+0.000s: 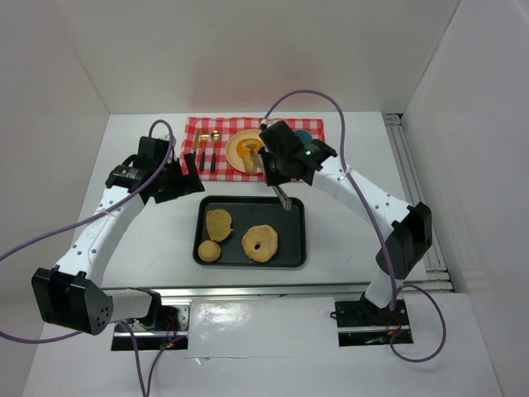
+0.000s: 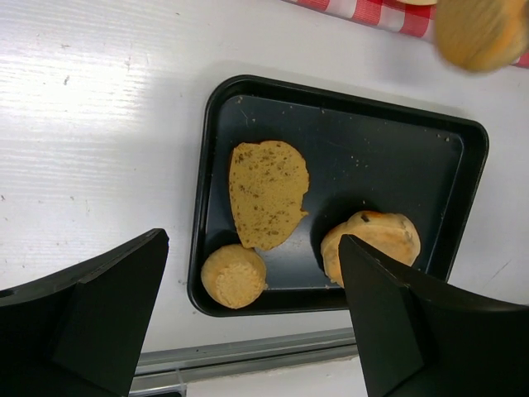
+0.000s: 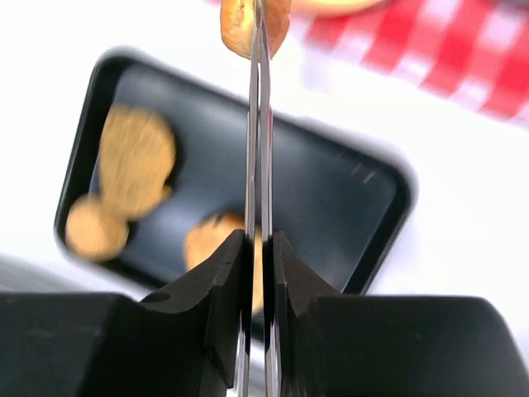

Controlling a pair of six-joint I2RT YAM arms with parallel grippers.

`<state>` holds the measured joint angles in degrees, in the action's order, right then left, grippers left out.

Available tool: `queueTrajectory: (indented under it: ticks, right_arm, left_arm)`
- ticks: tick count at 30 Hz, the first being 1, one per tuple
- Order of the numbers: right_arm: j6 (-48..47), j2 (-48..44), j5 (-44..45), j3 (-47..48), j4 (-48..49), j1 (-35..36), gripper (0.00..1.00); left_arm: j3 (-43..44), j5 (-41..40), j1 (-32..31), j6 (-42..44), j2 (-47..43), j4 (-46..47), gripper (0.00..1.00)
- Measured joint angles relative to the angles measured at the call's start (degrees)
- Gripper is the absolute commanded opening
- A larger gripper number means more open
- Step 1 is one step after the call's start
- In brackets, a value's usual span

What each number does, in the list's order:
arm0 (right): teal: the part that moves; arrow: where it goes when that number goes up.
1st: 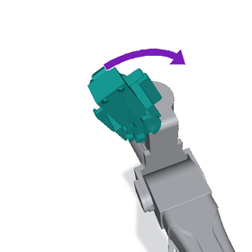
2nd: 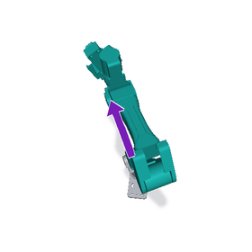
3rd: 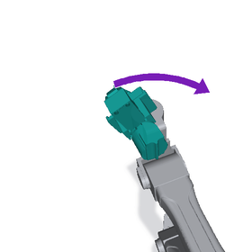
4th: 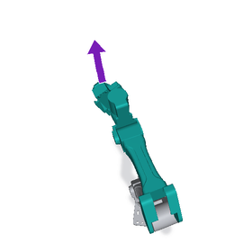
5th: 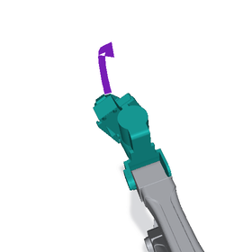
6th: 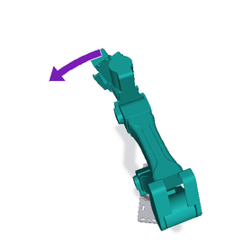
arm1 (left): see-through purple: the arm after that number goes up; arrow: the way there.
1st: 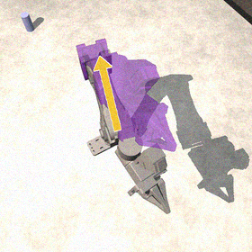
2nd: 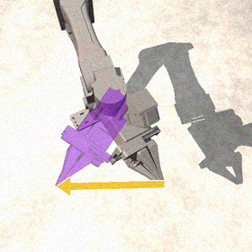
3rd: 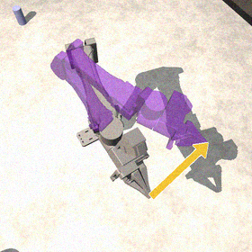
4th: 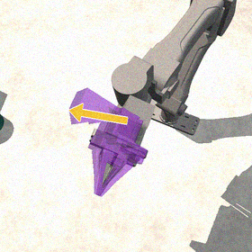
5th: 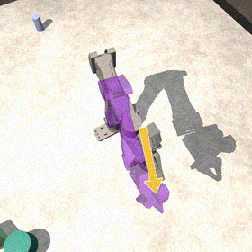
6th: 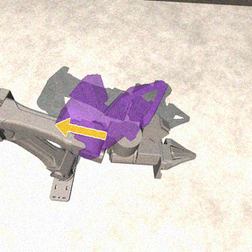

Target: Place the bread

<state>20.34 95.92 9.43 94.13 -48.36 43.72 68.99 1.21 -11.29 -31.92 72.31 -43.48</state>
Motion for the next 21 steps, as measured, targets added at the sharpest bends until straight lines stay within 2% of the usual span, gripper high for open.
queueTrajectory:
  ticks: [8, 14, 21]
  right_arm:
    - [-3.7, 12.6, 1.3, 11.7, 3.6, -9.5, 0.14]
    - [-6.5, 23.0, 4.9, 19.3, 4.6, -11.1, 0.14]
    - [-8.0, 26.4, 7.8, 21.8, 4.7, -11.9, 0.14]
  left_arm:
    - [0.2, -0.1, 1.3, 0.2, 1.4, 0.0, 0.98]
    - [1.3, 0.0, 2.4, 0.3, 3.3, 0.1, 0.98]
    - [2.8, 0.2, 3.7, 0.4, 4.6, 0.2, 0.98]
